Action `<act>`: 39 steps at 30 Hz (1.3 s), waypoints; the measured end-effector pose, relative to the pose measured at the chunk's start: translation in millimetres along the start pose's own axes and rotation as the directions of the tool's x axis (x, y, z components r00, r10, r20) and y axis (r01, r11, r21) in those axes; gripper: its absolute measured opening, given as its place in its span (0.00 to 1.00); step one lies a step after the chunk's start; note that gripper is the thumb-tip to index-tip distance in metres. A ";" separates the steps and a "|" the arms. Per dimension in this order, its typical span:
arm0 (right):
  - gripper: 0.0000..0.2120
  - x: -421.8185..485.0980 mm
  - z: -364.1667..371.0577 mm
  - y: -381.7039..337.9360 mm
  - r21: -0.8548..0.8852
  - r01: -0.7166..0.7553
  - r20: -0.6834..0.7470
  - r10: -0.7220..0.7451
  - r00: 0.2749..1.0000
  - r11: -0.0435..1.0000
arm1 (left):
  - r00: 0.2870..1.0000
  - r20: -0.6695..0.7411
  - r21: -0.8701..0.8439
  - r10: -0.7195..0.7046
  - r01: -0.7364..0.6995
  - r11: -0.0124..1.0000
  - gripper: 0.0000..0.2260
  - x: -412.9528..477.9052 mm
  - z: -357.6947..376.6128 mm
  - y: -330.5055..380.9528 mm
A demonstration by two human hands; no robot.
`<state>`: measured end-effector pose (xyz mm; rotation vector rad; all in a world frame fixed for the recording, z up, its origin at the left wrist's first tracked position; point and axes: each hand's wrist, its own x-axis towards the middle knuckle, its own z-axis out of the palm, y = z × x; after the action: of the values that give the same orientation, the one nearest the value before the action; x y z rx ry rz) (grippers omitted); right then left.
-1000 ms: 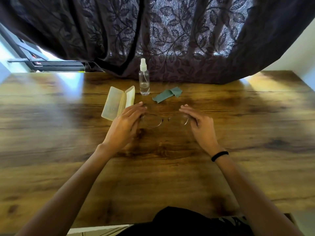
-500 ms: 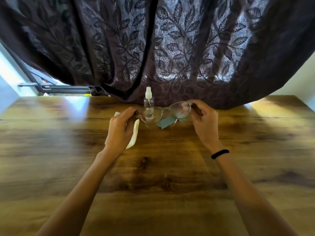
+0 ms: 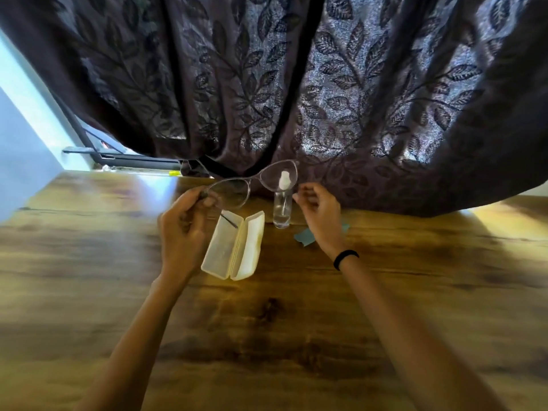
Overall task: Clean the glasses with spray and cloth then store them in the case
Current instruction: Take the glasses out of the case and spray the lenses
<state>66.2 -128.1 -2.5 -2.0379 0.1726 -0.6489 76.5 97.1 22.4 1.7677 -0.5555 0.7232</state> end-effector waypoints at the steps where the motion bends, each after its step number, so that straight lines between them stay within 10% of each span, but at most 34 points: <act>1: 0.14 3.1 6.7 1.2 -0.019 0.010 0.004 -0.010 1.000 1.000 | 1.000 -0.016 0.027 -0.002 0.003 1.000 0.08 -0.3 -1.8 -3.1; 21: 0.12 -46.1 -43.6 -9.3 0.071 0.128 -0.255 -0.106 0.961 0.989 | 0.995 0.082 0.037 0.053 -0.056 0.998 0.10 -1.9 29.1 9.6; 27: 0.26 -83.9 -67.2 -37.8 0.049 0.261 -0.109 -0.255 0.961 0.964 | 0.988 0.132 0.010 0.084 -0.087 0.996 0.08 -8.1 59.1 19.5; 39: 0.21 -95.1 -68.8 -58.4 -0.127 0.354 0.042 -0.351 0.935 0.927 | 0.971 0.166 0.040 0.172 -0.181 0.983 0.08 -16.8 76.1 24.1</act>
<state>-57.6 -113.8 38.2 -2.2247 -0.1729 -0.8592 63.4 17.6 9.9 1.8547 -0.8188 0.7264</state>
